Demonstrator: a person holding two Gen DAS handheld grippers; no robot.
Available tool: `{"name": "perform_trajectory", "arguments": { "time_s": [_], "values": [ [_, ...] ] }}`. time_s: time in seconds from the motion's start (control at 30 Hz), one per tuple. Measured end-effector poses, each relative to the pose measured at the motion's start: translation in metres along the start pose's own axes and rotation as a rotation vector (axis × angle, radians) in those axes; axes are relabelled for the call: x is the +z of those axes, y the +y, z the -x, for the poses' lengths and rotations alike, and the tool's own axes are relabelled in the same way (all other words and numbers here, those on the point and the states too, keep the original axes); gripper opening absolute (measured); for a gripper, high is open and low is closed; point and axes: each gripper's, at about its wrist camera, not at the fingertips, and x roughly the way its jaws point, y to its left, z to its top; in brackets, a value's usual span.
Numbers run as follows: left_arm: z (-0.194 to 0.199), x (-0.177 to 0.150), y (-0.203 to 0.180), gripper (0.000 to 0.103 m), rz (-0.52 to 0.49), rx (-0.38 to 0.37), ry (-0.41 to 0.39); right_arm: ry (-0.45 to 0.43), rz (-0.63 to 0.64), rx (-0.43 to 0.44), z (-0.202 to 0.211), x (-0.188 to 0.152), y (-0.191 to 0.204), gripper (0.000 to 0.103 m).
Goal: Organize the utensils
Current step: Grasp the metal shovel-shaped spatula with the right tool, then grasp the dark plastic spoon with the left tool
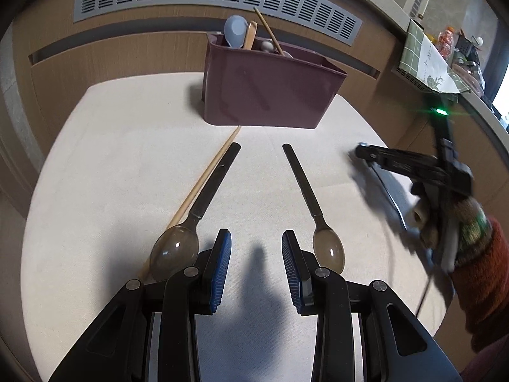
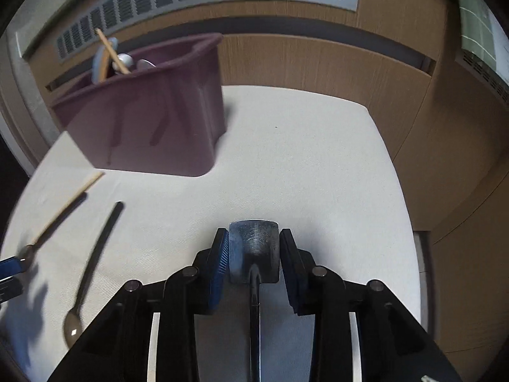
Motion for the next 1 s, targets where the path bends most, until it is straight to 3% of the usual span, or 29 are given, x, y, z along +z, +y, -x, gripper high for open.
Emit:
{"name": "perform_trajectory", "arguments": {
  "time_s": [0.27, 0.53, 0.67, 0.87, 1.0],
  "values": [
    [-0.036, 0.023, -0.029, 0.034, 0.001, -0.019, 0.054, -0.059, -0.057, 0.062, 0.057, -0.044, 0.006, 0.03],
    [-0.09, 0.049, -0.076, 0.034, -0.12, 0.143, 0.078, -0.06, -0.124, 0.023, 0.069, -0.072, -0.004, 0.03],
    [-0.1, 0.056, -0.082, 0.03, -0.136, 0.184, 0.075, -0.07, -0.151, 0.0, 0.07, -0.078, -0.012, 0.03],
    [-0.104, 0.064, -0.079, 0.029, -0.097, 0.172, 0.103, -0.085, -0.172, 0.004, 0.072, -0.077, -0.013, 0.03],
    [-0.103, 0.065, -0.073, 0.016, -0.091, 0.162, 0.096, -0.092, -0.17, 0.021, 0.074, -0.076, -0.009, 0.03]
  ]
}}
